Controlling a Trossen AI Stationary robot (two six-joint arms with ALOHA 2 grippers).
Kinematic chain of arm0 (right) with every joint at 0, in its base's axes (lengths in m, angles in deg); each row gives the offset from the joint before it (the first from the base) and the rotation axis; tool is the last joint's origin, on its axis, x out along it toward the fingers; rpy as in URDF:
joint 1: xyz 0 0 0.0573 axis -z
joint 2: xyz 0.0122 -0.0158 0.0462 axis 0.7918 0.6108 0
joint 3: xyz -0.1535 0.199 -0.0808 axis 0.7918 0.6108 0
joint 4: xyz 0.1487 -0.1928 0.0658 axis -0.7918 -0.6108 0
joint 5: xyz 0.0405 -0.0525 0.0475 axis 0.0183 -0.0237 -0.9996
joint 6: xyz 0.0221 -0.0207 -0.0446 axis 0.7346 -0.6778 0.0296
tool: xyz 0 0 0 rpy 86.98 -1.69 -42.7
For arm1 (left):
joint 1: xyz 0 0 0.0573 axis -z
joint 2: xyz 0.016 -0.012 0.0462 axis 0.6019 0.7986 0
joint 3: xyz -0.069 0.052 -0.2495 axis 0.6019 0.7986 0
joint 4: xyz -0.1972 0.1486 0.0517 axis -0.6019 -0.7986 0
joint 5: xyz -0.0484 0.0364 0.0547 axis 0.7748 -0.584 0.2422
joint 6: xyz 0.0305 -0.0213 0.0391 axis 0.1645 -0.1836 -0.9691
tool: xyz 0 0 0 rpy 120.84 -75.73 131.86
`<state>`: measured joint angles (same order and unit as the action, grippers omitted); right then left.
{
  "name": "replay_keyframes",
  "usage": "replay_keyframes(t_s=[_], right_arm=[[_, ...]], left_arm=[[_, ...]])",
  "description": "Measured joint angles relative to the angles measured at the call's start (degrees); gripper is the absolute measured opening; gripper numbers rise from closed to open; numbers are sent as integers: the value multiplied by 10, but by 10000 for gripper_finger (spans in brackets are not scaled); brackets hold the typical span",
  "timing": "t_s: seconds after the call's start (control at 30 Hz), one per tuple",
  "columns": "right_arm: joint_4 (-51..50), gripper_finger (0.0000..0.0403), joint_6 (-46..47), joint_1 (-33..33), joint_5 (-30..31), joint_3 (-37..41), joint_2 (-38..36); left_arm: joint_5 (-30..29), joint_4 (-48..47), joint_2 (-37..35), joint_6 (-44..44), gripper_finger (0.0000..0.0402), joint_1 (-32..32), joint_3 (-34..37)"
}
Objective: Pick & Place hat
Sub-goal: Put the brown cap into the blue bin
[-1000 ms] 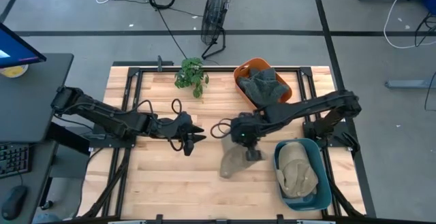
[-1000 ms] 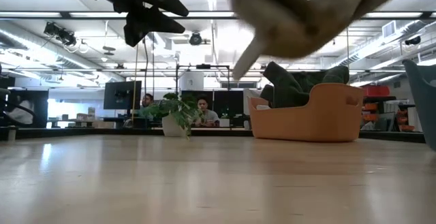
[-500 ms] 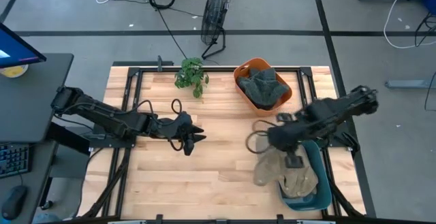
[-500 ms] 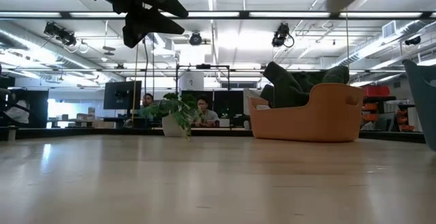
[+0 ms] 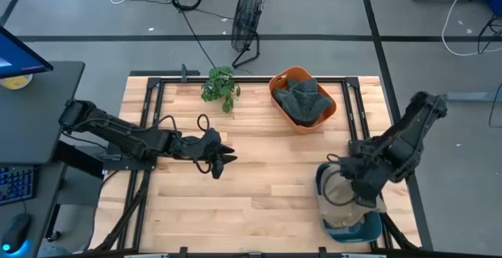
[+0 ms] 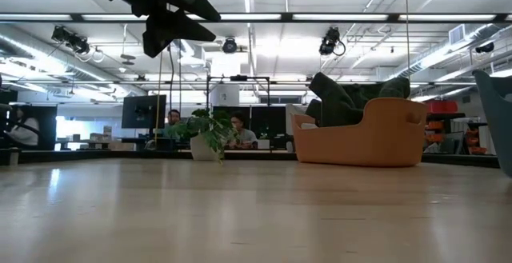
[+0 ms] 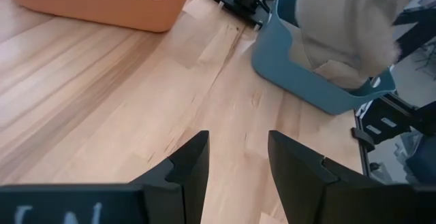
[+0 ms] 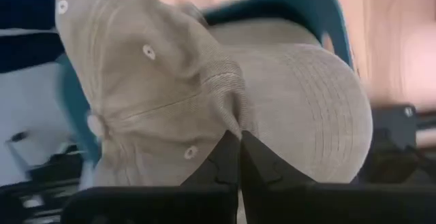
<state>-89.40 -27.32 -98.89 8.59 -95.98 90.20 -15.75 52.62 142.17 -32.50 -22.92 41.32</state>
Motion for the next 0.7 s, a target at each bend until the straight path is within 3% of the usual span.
replay_keyframes(t_s=[0.27, 0.43, 0.7], right_arm=[[65, 1, 56, -52, 21, 142, -9], [145, 5, 41, -66, 38, 226, -9], [186, 66, 82, -66, 17, 282, -9]], left_arm=[[0, 0, 0, 10, 154, 0, 0], [0, 0, 0, 10, 154, 0, 0], [0, 0, 0, 10, 154, 0, 0]])
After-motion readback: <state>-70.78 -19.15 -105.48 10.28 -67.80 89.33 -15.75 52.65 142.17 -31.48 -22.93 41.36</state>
